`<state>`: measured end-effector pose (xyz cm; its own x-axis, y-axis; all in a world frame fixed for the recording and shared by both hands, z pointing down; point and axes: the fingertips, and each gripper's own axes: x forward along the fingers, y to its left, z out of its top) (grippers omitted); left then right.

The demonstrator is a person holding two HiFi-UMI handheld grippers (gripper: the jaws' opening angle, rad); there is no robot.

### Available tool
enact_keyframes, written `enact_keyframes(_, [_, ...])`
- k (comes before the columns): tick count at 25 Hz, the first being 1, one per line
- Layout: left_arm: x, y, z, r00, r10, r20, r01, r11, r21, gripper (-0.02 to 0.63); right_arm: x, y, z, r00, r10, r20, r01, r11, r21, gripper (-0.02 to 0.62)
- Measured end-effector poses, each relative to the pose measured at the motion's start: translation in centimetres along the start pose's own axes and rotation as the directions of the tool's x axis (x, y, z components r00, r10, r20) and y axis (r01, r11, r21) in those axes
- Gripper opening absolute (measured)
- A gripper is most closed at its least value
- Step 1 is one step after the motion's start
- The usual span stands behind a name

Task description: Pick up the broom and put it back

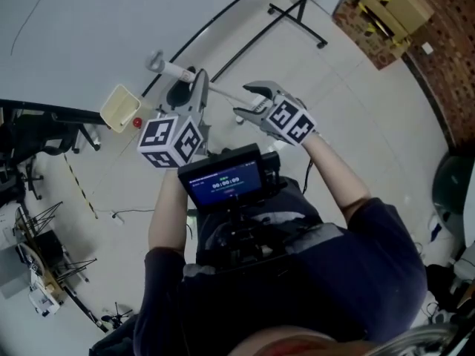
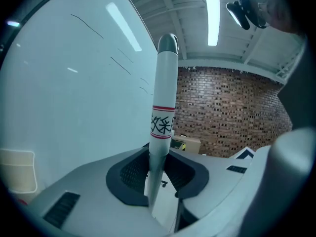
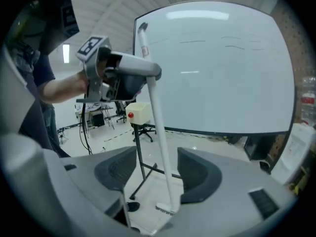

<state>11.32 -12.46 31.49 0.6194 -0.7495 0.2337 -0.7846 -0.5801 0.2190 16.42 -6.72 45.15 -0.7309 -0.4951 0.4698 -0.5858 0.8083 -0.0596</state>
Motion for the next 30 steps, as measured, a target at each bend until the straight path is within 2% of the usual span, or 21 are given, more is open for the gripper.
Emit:
enact_keyframes(2, [-0.1, -1.1, 0.4, 1.000, -0.013, 0.020, 0.013, 1.000, -0.001, 0.086, 1.4, 0.3, -0.3, 1.000, 0.005, -0.013, -0.005, 0.999, -0.034, 0.306])
enact_keyframes(8, [-0.3, -3.6, -0.8, 0.995, -0.096, 0.009, 0.096, 0.994, -0.058, 0.086, 4.4, 0.9, -1.4, 1.000, -0.006, -0.013, 0.005, 0.998, -0.062, 0.310])
enact_keyframes(10, [-0.1, -4.0, -0.7, 0.993, -0.119, 0.020, 0.120, 0.989, -0.092, 0.087, 4.5, 1.3, -1.4, 0.999, 0.033, -0.005, -0.034, 0.997, -0.076, 0.267])
enact_keyframes(13, [0.2, -4.6, -1.1, 0.988, -0.153, 0.032, 0.156, 0.979, -0.133, 0.087, 3.4, 3.1, -2.1, 0.995, 0.102, 0.009, -0.100, 0.990, -0.094, 0.100])
enact_keyframes(17, [-2.1, -4.1, -1.7, 0.974, -0.225, 0.029, 0.227, 0.965, -0.134, 0.086, 3.5, 4.9, -2.2, 0.997, 0.073, -0.015, -0.074, 0.995, -0.064, 0.095])
enact_keyframes(21, [-8.4, 0.3, -2.0, 0.944, -0.330, 0.030, 0.331, 0.936, -0.120, 0.087, 7.6, 10.0, -0.3, 0.993, 0.003, -0.120, -0.014, 0.996, -0.090, 0.094])
enact_keyframes(23, [-10.6, 1.1, -1.8, 0.923, -0.383, 0.035, 0.385, 0.918, -0.099, 0.089, 8.5, 11.5, 0.5, 0.985, -0.048, -0.168, 0.028, 0.992, -0.120, 0.094])
enact_keyframes(27, [-10.8, -1.8, -0.4, 0.876, -0.482, 0.037, 0.483, 0.875, -0.028, 0.089, 6.2, 10.8, 1.1, 0.968, -0.167, -0.190, 0.141, 0.980, -0.143, 0.094])
enact_keyframes(30, [-10.9, -3.6, 0.6, 0.831, -0.555, 0.032, 0.556, 0.831, 0.008, 0.087, 4.4, 10.4, 1.6, 0.947, -0.259, -0.188, 0.241, 0.964, -0.114, 0.094])
